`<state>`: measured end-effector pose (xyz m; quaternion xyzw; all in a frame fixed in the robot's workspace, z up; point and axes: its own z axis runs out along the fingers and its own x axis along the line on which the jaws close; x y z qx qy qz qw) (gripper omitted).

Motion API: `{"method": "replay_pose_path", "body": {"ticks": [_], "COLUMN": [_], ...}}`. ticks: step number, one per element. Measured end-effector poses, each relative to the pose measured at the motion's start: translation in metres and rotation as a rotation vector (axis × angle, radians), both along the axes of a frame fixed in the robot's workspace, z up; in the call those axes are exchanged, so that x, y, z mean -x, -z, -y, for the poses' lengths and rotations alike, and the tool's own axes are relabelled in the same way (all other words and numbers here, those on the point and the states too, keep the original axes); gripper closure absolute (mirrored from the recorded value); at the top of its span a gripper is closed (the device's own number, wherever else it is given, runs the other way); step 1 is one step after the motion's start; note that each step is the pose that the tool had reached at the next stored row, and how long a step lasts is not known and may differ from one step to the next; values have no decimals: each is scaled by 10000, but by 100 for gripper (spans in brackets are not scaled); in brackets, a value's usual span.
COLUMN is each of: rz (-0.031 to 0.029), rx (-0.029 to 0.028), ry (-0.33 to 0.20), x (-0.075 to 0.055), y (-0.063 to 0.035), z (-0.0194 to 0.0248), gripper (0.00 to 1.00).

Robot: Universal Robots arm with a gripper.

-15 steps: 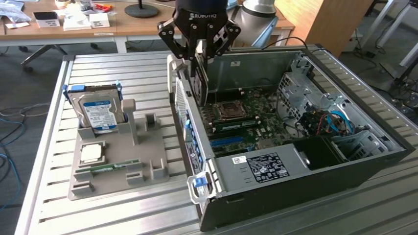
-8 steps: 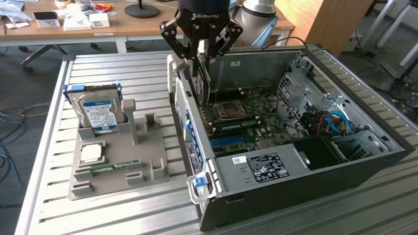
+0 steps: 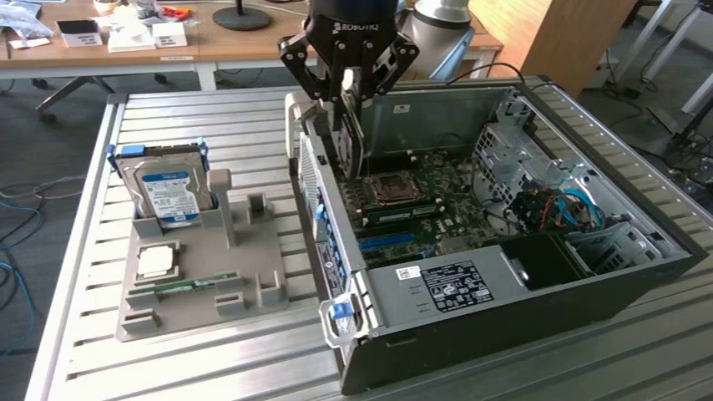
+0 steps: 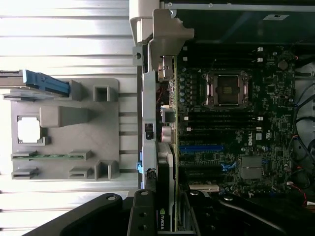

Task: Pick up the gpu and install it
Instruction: 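Pick up the gpu and move the gpu toward the slot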

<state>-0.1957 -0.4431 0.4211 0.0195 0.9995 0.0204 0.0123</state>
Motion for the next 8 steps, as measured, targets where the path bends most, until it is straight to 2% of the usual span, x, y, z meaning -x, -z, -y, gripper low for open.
{"method": "replay_pose_path", "body": {"ticks": [8], "rz": [-1], "rx": [0], "ry": [0], "x": [-38], "y": [0], "z": [0], "gripper": [73]}}
